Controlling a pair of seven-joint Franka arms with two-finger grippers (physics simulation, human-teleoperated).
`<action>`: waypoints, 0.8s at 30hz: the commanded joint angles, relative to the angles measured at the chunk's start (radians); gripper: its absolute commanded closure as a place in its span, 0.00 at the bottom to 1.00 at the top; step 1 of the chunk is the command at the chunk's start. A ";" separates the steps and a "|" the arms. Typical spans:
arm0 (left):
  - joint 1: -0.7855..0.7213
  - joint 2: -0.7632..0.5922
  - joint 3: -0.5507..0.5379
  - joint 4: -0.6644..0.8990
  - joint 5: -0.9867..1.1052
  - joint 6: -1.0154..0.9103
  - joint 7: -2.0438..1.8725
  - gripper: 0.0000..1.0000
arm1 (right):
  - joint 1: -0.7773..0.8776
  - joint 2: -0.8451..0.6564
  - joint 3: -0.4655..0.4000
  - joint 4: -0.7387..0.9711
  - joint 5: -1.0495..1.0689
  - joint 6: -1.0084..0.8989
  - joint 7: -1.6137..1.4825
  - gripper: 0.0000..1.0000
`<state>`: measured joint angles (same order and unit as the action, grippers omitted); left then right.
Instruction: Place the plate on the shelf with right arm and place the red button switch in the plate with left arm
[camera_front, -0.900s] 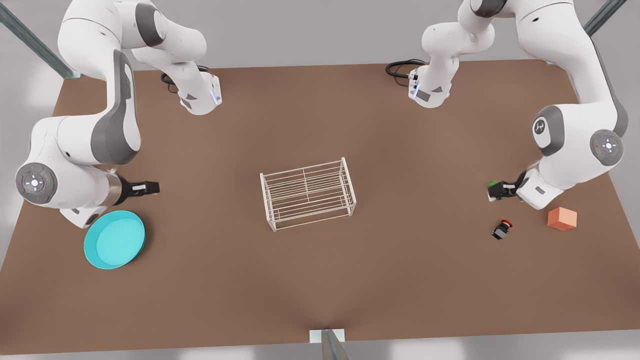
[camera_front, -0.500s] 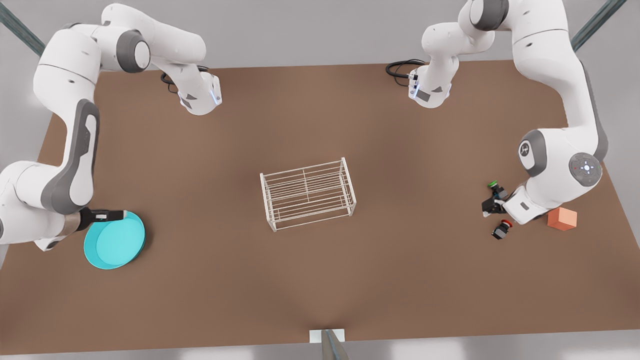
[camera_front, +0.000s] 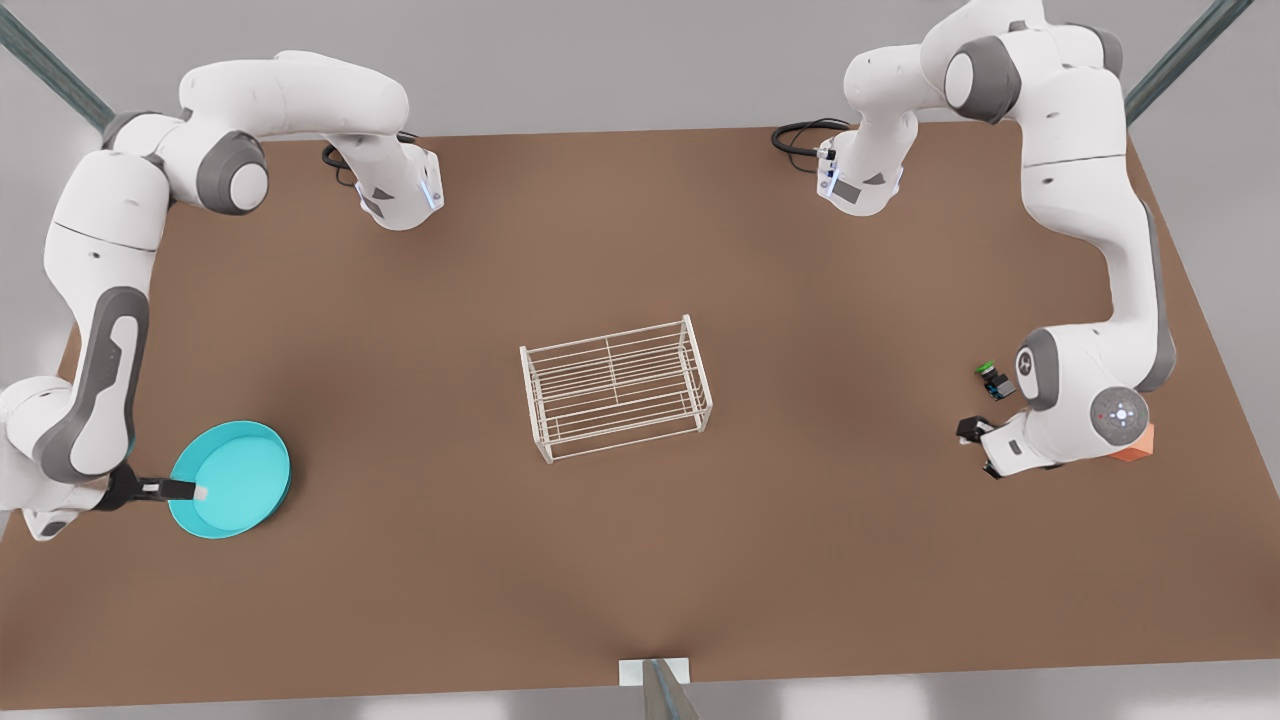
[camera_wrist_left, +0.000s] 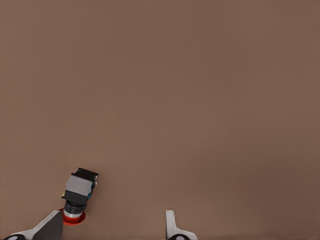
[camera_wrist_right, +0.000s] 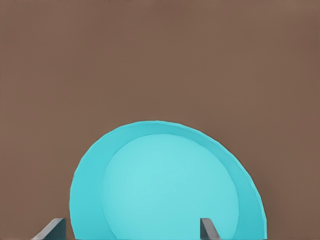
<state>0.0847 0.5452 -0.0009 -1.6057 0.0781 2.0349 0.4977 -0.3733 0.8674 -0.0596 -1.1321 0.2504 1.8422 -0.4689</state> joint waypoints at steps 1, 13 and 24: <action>0.004 0.010 -0.001 0.019 0.003 0.027 0.183 0.00 | 0.017 0.005 0.003 0.002 -0.008 0.149 -0.324 0.00; 0.066 0.099 0.001 0.043 -0.011 0.090 0.245 0.00 | -0.075 0.076 -0.011 -0.069 -0.131 0.236 -0.551 0.00; 0.106 0.171 -0.001 0.050 -0.012 0.186 0.248 0.00 | -0.105 0.094 -0.011 -0.069 0.066 0.154 -0.493 0.20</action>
<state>0.1896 0.7151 -0.0002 -1.5521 0.0651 2.1630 0.6786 -0.4769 0.9677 -0.0713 -1.2003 0.2768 2.0153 -0.8463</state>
